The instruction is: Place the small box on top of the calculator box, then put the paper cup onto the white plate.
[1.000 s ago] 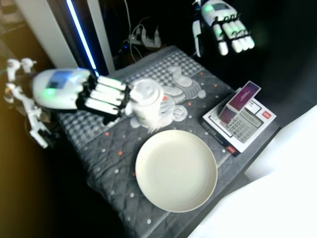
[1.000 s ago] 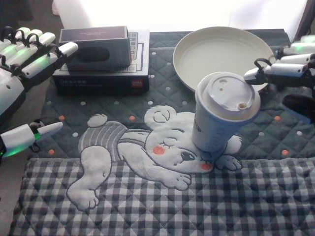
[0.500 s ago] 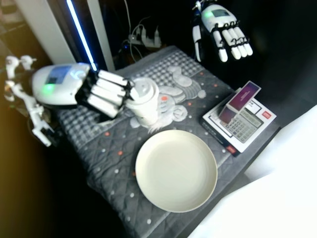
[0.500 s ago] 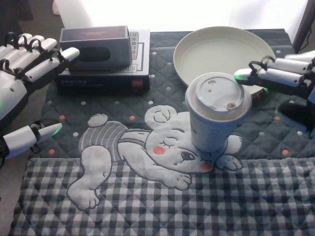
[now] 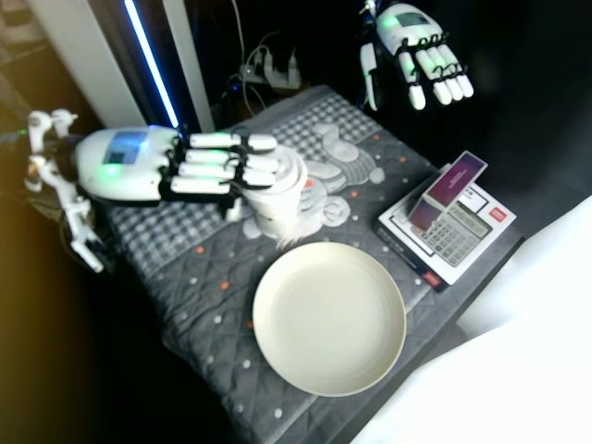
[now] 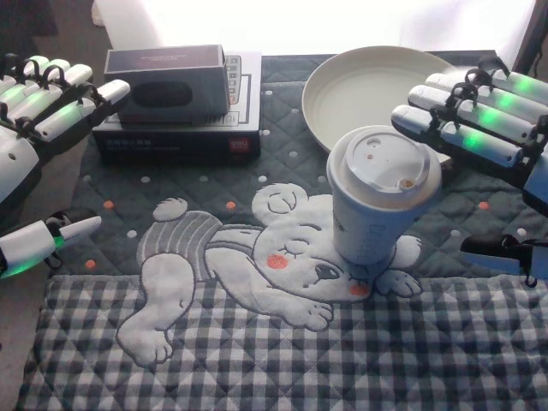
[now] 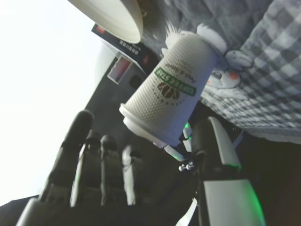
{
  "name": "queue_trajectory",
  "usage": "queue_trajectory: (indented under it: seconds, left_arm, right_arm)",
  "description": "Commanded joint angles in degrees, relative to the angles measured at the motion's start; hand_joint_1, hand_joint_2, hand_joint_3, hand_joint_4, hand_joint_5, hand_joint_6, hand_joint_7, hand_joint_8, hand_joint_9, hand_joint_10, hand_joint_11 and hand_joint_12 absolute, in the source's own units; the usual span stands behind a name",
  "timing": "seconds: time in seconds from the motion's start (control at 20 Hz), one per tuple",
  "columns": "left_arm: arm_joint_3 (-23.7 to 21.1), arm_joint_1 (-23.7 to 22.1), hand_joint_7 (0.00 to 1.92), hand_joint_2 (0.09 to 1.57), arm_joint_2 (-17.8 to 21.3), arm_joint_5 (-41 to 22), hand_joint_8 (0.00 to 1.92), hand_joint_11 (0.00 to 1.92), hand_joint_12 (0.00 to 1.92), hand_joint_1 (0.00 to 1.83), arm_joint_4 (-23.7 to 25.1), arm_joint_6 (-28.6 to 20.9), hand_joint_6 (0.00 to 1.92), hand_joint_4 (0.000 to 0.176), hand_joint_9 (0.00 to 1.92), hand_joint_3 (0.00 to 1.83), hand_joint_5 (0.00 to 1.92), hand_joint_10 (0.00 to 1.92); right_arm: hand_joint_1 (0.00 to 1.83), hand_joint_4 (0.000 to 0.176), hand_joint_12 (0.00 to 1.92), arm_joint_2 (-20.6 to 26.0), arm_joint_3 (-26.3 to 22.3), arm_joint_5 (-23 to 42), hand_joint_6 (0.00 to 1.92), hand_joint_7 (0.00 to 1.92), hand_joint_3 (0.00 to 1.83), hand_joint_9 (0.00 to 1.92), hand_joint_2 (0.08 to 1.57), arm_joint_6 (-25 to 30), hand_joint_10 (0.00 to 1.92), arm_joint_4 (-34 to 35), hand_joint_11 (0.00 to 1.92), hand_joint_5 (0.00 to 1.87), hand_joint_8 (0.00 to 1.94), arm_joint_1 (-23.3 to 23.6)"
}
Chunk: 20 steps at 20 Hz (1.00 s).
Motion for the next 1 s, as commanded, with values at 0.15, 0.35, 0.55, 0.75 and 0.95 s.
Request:
queue_trajectory:
  seconds: [0.15,0.35,0.55,0.75,0.95]
  left_arm:
    - [0.29,-0.30,0.00,1.21,0.74,-7.17,0.00,0.00,0.00,0.76,0.56,0.16,0.00,0.155,0.00,0.00,0.00,0.00]
    - [0.64,-0.62,0.00,1.20,0.36,-6.65,0.00,0.00,0.00,0.76,0.56,0.16,0.00,0.140,0.00,0.00,0.00,0.00]
    - [0.68,-0.62,0.00,1.18,0.34,-6.59,0.00,0.00,0.00,0.75,0.55,0.16,0.00,0.151,0.00,0.00,0.00,0.00]
    - [0.76,-0.62,0.00,1.17,0.26,-6.53,0.00,0.00,0.00,0.75,0.48,0.16,0.00,0.145,0.00,0.00,0.00,0.00]
    - [0.77,-0.57,0.00,1.19,0.24,-6.33,0.00,0.00,0.00,0.76,0.39,0.16,0.00,0.143,0.00,0.00,0.00,0.00]
  right_arm:
    - [0.78,0.085,0.00,0.61,0.30,7.16,0.00,0.00,0.00,0.00,1.10,0.06,0.00,0.80,0.00,0.00,0.00,0.32]
    - [0.90,0.101,0.05,-2.06,1.99,3.95,0.00,0.00,0.02,0.00,1.19,0.07,0.00,-0.33,0.09,0.00,0.00,4.55]
    - [0.91,0.112,1.09,-4.53,3.13,0.27,0.00,0.00,0.00,0.00,1.12,0.10,0.00,-1.84,0.00,0.00,0.00,7.34]
    - [0.93,0.143,0.56,-6.05,4.11,-2.79,0.00,0.00,0.00,0.03,1.05,0.08,0.01,-1.90,0.00,0.00,0.00,7.46]
    - [0.98,0.137,1.00,-6.23,4.24,-3.81,0.00,0.00,0.00,0.00,1.05,0.08,0.00,-2.34,0.00,0.00,0.00,7.54]
